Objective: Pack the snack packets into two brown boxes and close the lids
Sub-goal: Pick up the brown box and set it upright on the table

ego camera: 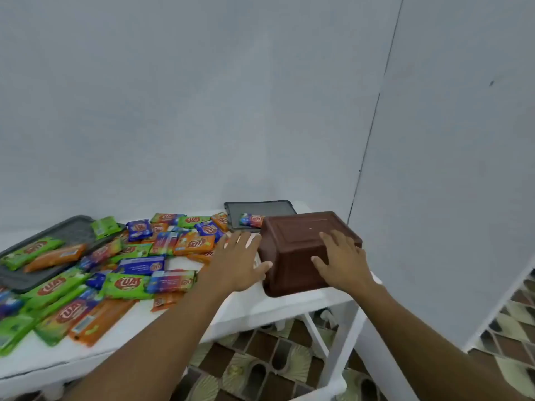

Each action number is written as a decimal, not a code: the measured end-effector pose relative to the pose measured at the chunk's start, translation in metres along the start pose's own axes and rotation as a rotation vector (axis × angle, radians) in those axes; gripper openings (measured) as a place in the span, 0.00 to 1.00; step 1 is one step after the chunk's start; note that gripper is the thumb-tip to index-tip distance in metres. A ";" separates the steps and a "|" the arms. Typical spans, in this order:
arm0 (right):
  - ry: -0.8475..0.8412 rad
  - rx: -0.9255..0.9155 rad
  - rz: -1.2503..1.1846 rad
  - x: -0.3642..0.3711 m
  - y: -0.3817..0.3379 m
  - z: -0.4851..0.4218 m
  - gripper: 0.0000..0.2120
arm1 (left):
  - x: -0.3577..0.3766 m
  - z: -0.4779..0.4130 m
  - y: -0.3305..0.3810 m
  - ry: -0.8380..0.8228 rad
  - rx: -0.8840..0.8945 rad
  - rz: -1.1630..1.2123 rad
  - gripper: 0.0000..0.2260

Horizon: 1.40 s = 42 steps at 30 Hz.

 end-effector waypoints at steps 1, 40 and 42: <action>-0.017 0.053 -0.028 0.004 0.011 -0.003 0.32 | 0.008 -0.008 0.008 -0.021 0.005 0.006 0.36; -0.085 0.521 -1.223 -0.018 0.069 -0.202 0.27 | -0.014 -0.147 -0.050 0.336 -0.836 1.235 0.32; -0.149 0.562 -1.334 -0.010 0.076 -0.191 0.29 | -0.004 -0.137 -0.040 0.323 -0.873 1.416 0.29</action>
Point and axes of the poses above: each hand's wrist, its own z-axis away from the middle knuckle, its own x-axis out of the palm, y = z × x, the point moved 4 cm from there along -z, towards the middle knuckle, and after that the axes turned 3 degrees about y, right-handed, at the moved point
